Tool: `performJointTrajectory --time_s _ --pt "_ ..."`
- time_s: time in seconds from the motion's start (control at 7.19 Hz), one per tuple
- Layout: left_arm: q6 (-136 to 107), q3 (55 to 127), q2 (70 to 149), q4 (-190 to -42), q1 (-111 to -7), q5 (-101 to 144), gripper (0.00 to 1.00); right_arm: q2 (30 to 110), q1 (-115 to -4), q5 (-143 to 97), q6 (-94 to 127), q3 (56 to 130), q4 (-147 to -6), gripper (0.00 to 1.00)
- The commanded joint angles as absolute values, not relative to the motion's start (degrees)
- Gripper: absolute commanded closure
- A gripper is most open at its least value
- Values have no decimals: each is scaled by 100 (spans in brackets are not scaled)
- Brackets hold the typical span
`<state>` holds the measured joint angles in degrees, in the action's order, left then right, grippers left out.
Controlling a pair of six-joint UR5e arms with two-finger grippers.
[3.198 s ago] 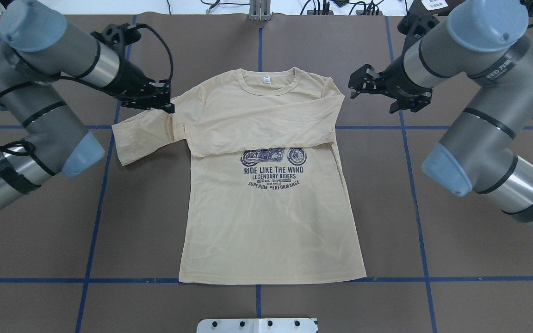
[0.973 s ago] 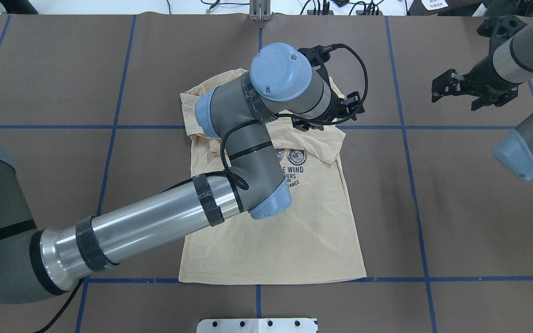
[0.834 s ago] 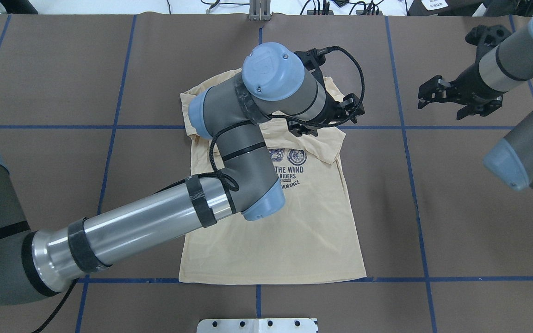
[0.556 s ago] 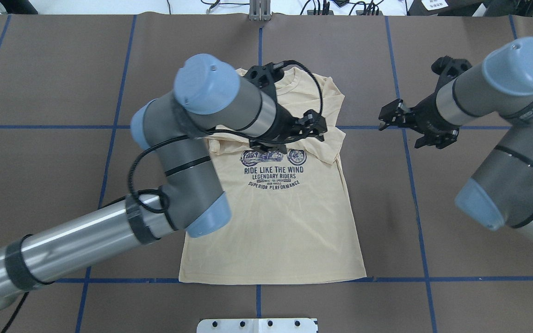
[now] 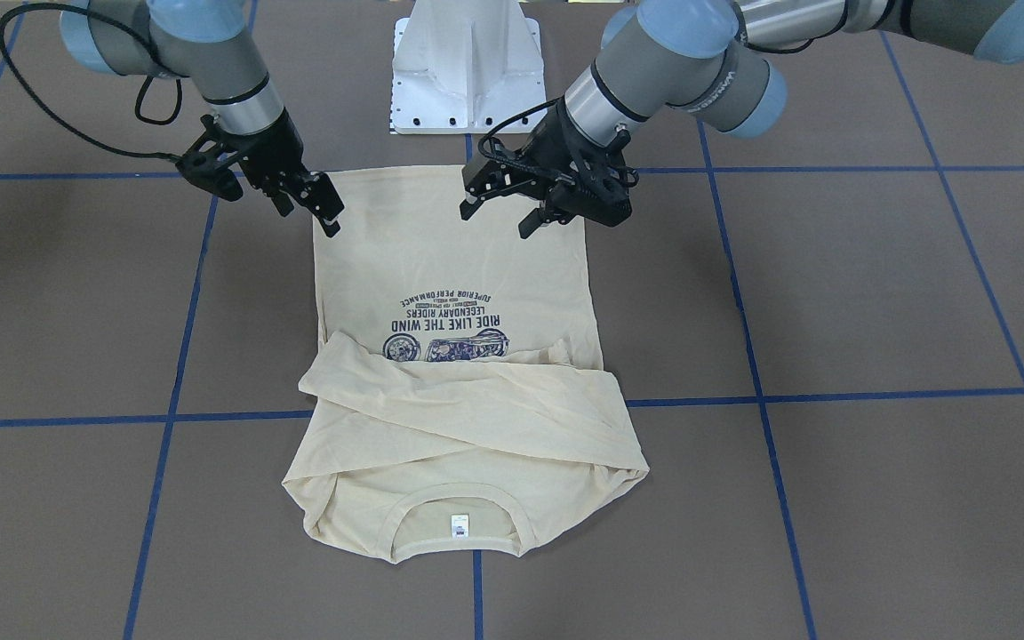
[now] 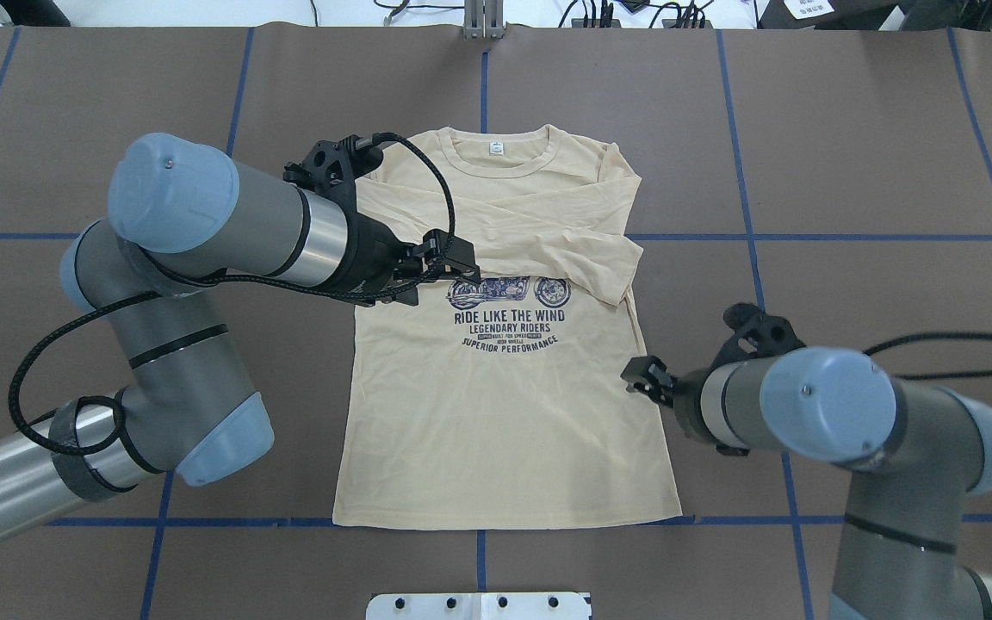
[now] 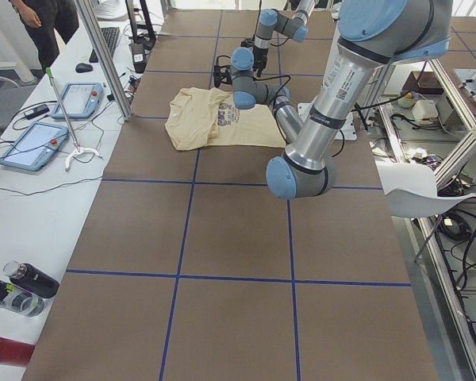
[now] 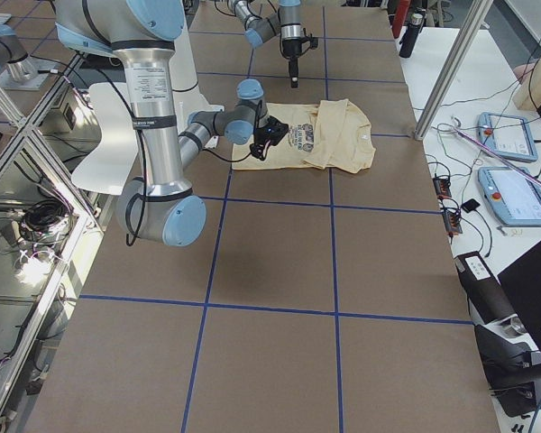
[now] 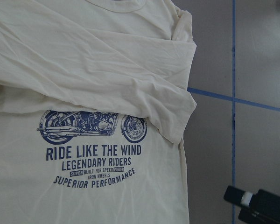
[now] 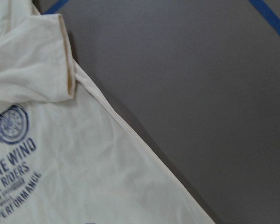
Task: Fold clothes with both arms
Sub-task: 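Release the fold with the left gripper while the right gripper moves to the hem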
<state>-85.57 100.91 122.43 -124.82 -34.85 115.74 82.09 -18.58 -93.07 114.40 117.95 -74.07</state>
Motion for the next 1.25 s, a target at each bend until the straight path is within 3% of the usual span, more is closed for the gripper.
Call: performJointTrajectory --time_s 0.0,0.56,1.11 --pt "-8543 10134 12059 -12472 -3516 11575 1 8691 -802 -8473 12441 12006 -7400 8" --pt "-8604 10151 12041 -12463 -3507 11531 1 8710 -448 -8121 12823 11971 -7409 21" --pt "-8604 10169 12006 -12463 -3507 11531 1 8798 -422 -8008 12815 11883 -7418 21"
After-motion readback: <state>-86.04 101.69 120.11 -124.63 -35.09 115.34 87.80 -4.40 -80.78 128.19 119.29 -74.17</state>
